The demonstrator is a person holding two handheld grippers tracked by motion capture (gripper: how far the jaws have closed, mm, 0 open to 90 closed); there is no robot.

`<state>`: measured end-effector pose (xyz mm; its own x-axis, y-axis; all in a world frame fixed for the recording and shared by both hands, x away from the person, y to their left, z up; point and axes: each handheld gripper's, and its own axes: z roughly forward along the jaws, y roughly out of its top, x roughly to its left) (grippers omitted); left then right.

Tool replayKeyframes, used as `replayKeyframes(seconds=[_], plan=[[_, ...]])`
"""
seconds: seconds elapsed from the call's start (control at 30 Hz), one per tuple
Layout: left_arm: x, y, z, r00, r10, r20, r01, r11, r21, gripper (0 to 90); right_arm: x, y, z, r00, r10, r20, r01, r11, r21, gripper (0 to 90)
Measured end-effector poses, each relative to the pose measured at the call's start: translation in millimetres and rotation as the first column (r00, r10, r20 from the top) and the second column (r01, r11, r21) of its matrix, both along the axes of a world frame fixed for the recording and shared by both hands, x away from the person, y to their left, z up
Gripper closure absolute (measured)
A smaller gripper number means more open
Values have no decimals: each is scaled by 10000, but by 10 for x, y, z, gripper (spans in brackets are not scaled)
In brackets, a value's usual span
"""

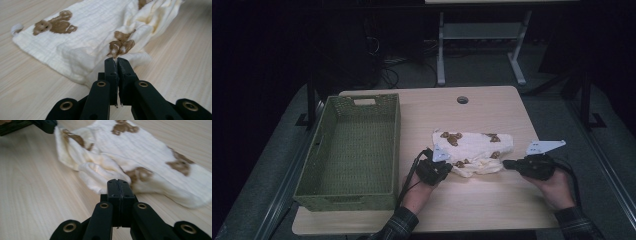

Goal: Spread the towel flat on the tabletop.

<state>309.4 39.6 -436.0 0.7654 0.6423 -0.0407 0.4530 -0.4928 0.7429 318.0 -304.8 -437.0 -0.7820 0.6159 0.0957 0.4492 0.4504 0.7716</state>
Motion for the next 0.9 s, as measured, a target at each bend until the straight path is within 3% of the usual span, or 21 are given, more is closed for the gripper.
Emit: replayKeyframes(seconds=[0.33,0.4,0.47,0.67,0.9], plan=[[88,111,-33,9977,627,-266,-620,9977,261,869,26,-417,-42,9946,-1006,-262,1002,9948,-153,897],[100,121,-46,9962,810,-333,-800,9963,303,869,20,-472,-60,9921,-1220,-278,1205,9914,-509,897],[117,133,-60,9948,931,-404,-916,9951,372,869,10,-535,-79,9904,-1322,-408,1304,9904,-450,897],[130,123,-87,9958,730,-550,-709,9967,392,858,-15,-574,-132,9906,-1165,-717,1121,9917,-626,893],[131,144,-55,9965,775,-324,-774,9970,51,748,-22,-592,-91,9917,-1174,-531,1172,9931,-66,797]])
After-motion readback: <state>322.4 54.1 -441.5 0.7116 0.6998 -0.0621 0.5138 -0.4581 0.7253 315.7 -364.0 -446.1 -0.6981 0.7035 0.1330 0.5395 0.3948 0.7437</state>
